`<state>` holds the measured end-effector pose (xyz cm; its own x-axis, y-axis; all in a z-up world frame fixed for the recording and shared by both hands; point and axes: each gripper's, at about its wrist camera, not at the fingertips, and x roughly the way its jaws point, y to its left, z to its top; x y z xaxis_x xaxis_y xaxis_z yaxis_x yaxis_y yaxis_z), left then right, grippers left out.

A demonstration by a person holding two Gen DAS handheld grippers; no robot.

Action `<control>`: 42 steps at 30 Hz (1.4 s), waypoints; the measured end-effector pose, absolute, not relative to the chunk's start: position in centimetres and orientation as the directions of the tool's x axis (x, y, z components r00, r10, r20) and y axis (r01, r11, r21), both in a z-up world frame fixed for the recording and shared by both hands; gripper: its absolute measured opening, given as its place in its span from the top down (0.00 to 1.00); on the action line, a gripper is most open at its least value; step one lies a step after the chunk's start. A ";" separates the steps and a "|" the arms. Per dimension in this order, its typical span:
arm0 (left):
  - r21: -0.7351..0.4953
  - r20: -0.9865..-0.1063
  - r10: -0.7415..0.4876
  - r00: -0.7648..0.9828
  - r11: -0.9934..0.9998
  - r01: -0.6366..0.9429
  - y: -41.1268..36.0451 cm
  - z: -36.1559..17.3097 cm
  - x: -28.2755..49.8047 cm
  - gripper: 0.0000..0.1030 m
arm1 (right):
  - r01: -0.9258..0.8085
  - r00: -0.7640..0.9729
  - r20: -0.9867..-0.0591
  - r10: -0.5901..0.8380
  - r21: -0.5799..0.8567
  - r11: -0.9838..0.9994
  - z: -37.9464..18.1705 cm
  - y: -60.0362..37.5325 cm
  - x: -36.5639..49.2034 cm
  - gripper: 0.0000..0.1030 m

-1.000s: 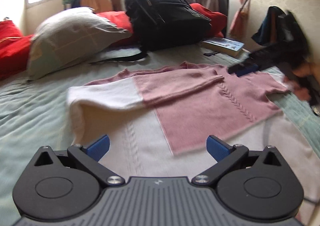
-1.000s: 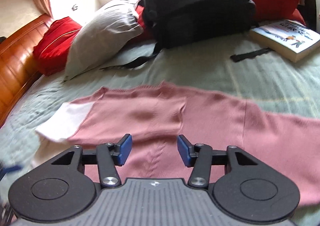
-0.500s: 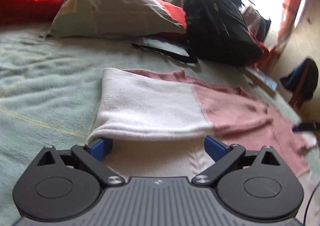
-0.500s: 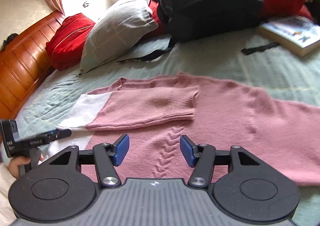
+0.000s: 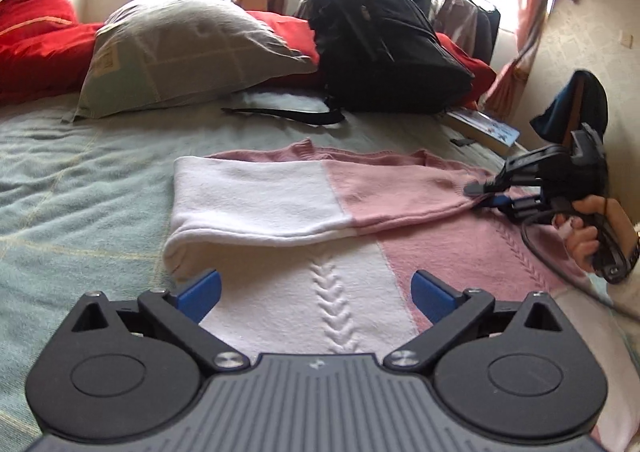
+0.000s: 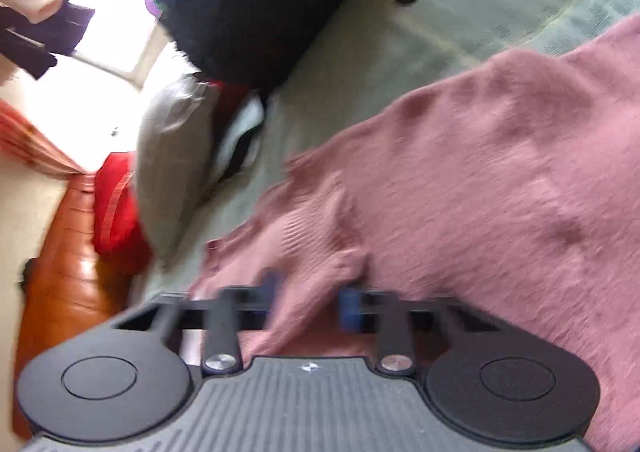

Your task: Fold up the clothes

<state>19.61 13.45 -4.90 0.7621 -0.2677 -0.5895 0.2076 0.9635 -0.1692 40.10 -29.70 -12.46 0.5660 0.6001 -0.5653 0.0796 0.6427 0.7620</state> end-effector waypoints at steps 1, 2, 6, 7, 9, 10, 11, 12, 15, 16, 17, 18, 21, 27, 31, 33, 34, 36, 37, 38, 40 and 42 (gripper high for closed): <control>-0.164 -0.588 -0.269 0.763 0.963 0.213 13.3 -4.8 19.5 0.02 | 0.078 0.567 -0.562 0.602 0.764 0.640 -12.3 -29.8 39.7 0.91; -0.162 -0.587 -0.272 0.763 0.962 0.218 13.3 -4.7 19.4 0.02 | 0.075 0.569 -0.559 0.604 0.766 0.638 -12.1 -29.9 39.3 0.91; -0.174 -0.574 -0.290 0.766 0.957 0.232 13.4 -4.2 19.4 0.02 | 0.038 0.567 -0.563 0.602 0.747 0.663 -10.5 -29.8 37.1 0.91; -0.178 -0.569 -0.295 0.767 0.955 0.236 13.4 -4.0 19.4 0.02 | 0.029 0.568 -0.570 0.594 0.735 0.677 -10.2 -29.7 36.8 0.90; -0.178 -0.560 -0.293 0.775 0.956 0.233 13.5 -3.7 20.0 0.02 | 0.022 0.569 -0.582 0.581 0.717 0.697 -9.8 -29.8 36.2 0.88; -0.179 -0.556 -0.293 0.777 0.956 0.233 13.4 -3.5 20.6 0.02 | 0.019 0.570 -0.588 0.574 0.708 0.706 -9.6 -29.9 36.0 0.88; -0.181 -0.553 -0.297 0.778 0.955 0.235 13.4 -3.3 21.3 0.02 | 0.016 0.570 -0.594 0.567 0.699 0.715 -9.4 -30.0 35.8 0.86; -0.187 -0.551 -0.299 0.779 0.954 0.234 13.3 -3.3 22.2 0.02 | 0.013 0.571 -0.600 0.561 0.689 0.724 -9.2 -30.1 35.5 0.82; -0.218 -0.566 -0.303 0.767 0.952 0.215 13.5 -4.1 25.3 0.02 | 0.004 0.573 -0.617 0.539 0.661 0.751 -8.6 -30.3 34.8 0.73; -0.235 -0.586 -0.300 0.753 0.952 0.197 13.8 -4.8 26.3 0.02 | 0.001 0.574 -0.622 0.532 0.651 0.759 -8.4 -30.4 34.6 0.71; -0.245 -0.618 -0.287 0.732 0.955 0.167 14.2 -5.6 27.1 0.02 | -0.002 0.575 -0.628 0.525 0.641 0.768 -8.2 -30.4 34.3 0.70; -0.243 -0.653 -0.266 0.709 0.960 0.136 14.6 -6.4 27.6 0.02 | -0.005 0.576 -0.633 0.518 0.631 0.776 -8.0 -30.5 34.1 0.69; -0.232 -0.667 -0.257 0.699 0.964 0.133 15.7 -7.8 27.0 0.04 | -0.061 0.586 -0.631 0.508 0.591 0.805 -6.8 -30.0 34.2 0.64; -0.120 -0.643 -0.204 0.738 0.979 0.167 14.2 -4.5 24.2 0.03 | -0.249 0.594 -0.633 0.497 0.443 0.861 -4.6 -26.0 36.4 0.56; -0.072 -0.633 -0.186 0.751 0.981 0.182 13.0 -2.5 22.2 0.03 | -0.334 0.575 -0.674 0.464 0.324 0.885 -6.3 -22.1 38.4 0.56; -0.056 -0.632 -0.183 0.753 0.980 0.192 12.4 -1.8 21.0 0.03 | -0.333 0.564 -0.698 0.441 0.296 0.895 -7.6 -21.6 39.0 0.56; -0.044 -0.635 -0.178 0.751 0.980 0.195 12.0 -1.6 20.4 0.03 | -0.325 0.557 -0.704 0.440 0.303 0.896 -8.1 -21.7 39.2 0.56; -0.011 -0.644 -0.162 0.748 0.979 0.202 11.3 -1.1 19.3 0.03 | -0.318 0.550 -0.698 0.458 0.332 0.888 -7.5 -22.2 39.2 0.56; 0.006 -0.644 -0.155 0.749 0.978 0.207 10.9 -1.0 18.8 0.02 | -0.321 0.555 -0.692 0.462 0.334 0.886 -7.0 -22.3 39.2 0.56; 0.016 -0.645 -0.149 0.750 0.978 0.208 10.5 -0.8 18.4 0.02 | -0.327 0.574 -0.672 0.467 0.335 0.884 -6.4 -22.4 39.1 0.55; 0.028 -0.648 -0.140 0.749 0.978 0.207 9.6 -0.5 17.9 0.02 | -0.346 0.591 -0.636 0.496 0.356 0.868 -5.8 -22.1 39.5 0.50; 0.037 -0.655 -0.122 0.746 0.981 0.193 8.8 -0.4 17.1 0.02 | -0.347 0.583 -0.636 0.505 0.367 0.863 -6.0 -21.7 40.2 0.44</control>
<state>17.11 8.80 -0.35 0.7457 -0.1216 -0.6551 0.1926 0.9806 0.0372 40.24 -21.71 -5.98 0.5834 0.5047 -0.6363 -0.3468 0.8633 0.3667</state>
